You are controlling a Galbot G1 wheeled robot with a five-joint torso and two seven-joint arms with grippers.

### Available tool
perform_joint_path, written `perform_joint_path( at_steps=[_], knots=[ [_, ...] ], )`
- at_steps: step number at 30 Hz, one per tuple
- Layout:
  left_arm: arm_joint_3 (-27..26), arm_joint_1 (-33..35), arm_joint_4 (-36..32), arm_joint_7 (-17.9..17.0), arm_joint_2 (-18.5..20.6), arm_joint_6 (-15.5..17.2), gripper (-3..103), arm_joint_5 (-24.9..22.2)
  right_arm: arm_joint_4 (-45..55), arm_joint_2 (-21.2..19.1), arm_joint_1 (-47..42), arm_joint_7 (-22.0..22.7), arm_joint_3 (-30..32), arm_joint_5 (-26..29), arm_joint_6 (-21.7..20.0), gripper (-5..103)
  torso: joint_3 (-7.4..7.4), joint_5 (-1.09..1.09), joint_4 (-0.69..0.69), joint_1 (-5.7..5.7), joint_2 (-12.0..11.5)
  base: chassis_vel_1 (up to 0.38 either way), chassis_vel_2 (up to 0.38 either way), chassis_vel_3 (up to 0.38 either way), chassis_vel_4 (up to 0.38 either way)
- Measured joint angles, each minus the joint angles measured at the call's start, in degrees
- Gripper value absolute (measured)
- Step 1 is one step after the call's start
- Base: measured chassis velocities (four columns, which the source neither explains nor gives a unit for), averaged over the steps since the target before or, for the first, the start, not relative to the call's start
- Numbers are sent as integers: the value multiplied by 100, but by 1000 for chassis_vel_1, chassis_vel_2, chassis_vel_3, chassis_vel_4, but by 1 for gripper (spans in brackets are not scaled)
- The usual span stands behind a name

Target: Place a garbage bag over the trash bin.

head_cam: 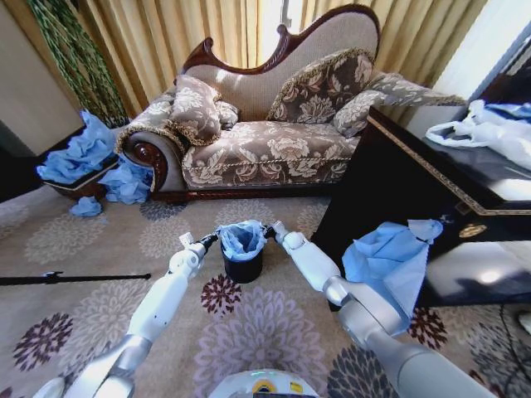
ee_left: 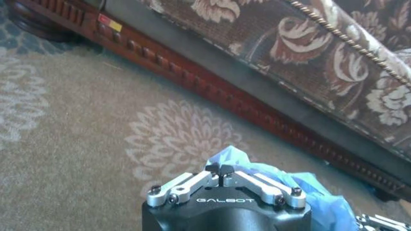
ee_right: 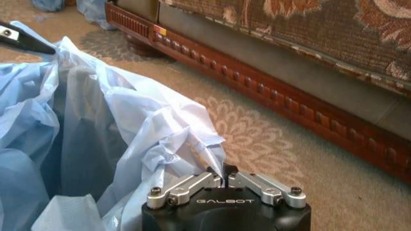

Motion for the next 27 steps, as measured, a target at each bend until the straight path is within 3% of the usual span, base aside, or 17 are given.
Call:
perform_joint_path(
  at_steps=[10, 20, 27],
  knots=[
    [132, -204, 470, -10, -130, 45, 0, 113, -249, 10, 55, -73, 139, -232, 7, 0, 0, 0, -1, 0, 0, 0, 0, 0, 0],
    [133, -215, 677, 81, -251, -25, 0, 295, -353, 100, 48, -99, 205, -304, 178, 0, -1, 0, -1, 0, 0, 0, 0, 0, 0],
    [120, -197, 665, 107, -259, -64, 0, 357, -369, 178, 231, -59, 167, -326, 62, 0, -1, 0, 0, 0, 0, 0, 0, 0, 0]
  ],
)
